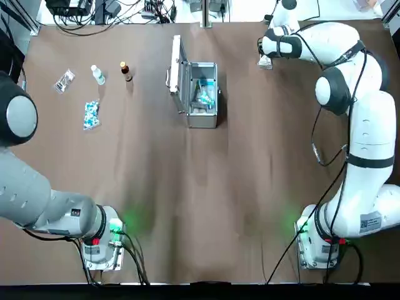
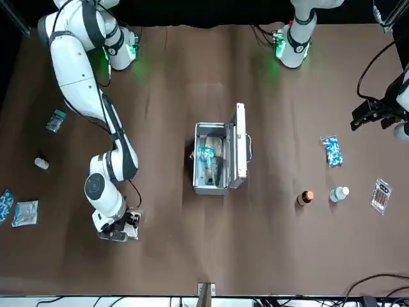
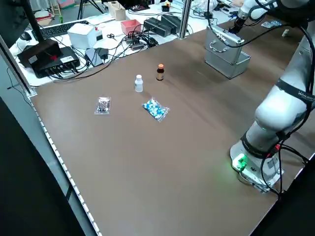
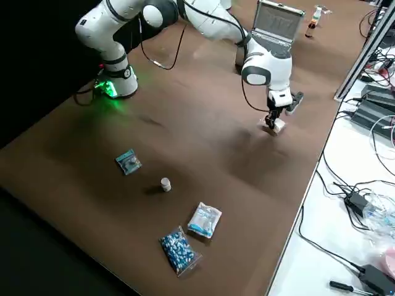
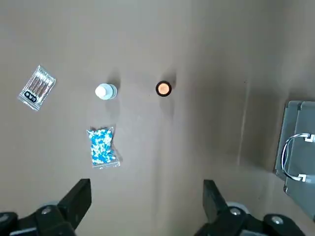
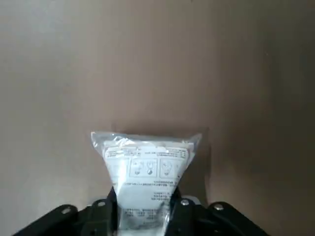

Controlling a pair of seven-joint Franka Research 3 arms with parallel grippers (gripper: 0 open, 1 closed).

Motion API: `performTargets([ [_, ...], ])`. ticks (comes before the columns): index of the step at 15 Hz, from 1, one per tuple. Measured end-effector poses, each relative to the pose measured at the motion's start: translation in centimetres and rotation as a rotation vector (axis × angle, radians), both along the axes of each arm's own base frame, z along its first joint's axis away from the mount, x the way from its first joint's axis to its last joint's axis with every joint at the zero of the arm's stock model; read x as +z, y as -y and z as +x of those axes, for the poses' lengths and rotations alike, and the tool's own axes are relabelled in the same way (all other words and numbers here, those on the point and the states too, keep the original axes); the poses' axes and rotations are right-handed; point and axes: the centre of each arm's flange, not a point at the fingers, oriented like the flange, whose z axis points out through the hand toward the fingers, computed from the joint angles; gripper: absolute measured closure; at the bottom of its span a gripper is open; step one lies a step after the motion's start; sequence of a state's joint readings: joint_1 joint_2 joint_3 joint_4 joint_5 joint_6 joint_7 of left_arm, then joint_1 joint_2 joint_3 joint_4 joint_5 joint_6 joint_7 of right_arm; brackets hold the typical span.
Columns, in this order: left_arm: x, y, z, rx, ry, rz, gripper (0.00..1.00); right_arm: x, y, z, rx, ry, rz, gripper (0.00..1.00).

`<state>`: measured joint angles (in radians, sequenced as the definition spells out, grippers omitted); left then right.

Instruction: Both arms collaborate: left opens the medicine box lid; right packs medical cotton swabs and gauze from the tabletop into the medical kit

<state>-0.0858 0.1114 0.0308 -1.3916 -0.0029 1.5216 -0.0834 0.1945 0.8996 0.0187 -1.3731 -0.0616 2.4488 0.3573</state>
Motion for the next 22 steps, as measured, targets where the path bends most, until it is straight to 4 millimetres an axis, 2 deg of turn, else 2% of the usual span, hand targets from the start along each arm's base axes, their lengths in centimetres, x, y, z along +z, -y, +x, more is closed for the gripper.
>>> performTargets([
  [2,0.0,0.0,0.0,0.000,0.000,0.000,0.00,0.7,-1.2,-0.4,-0.004,-0.040,0.000,0.63],
  [4,0.0,0.0,0.0,0.000,0.000,0.000,0.00,2.1,-3.8,-0.9,-0.029,-0.066,0.004,0.63],
  [9,0.0,0.0,0.0,0.000,0.000,0.000,0.00,7.0,-13.7,-3.4,-0.059,-0.130,0.004,0.63],
  [10,0.0,0.0,0.0,0.000,0.000,0.000,0.00,8.2,-15.5,-4.0,-0.060,-0.134,0.024,0.63],
  [11,0.0,0.0,0.0,0.000,0.000,0.000,0.00,11.0,-18.6,-5.4,-0.052,-0.162,0.069,0.63],
  [14,0.0,0.0,0.0,0.000,0.000,0.000,0.00,15.9,-22.7,-8.4,-0.022,-0.218,0.135,0.63],
  [16,0.0,0.0,0.0,0.000,0.000,0.000,0.01,18.4,-25.6,-10.6,-0.011,-0.236,0.166,0.63],
  [18,0.0,0.0,0.0,0.000,0.000,0.000,0.00,18.7,-28.6,-12.8,0.001,-0.247,0.171,0.63],
  [20,0.0,0.0,0.0,0.000,0.000,0.000,0.00,17.7,-31.2,-15.0,0.016,-0.265,0.159,0.62],
  [22,0.0,0.0,0.0,0.000,0.000,0.000,0.00,16.7,-32.2,-16.1,0.011,-0.283,0.147,0.58],
])
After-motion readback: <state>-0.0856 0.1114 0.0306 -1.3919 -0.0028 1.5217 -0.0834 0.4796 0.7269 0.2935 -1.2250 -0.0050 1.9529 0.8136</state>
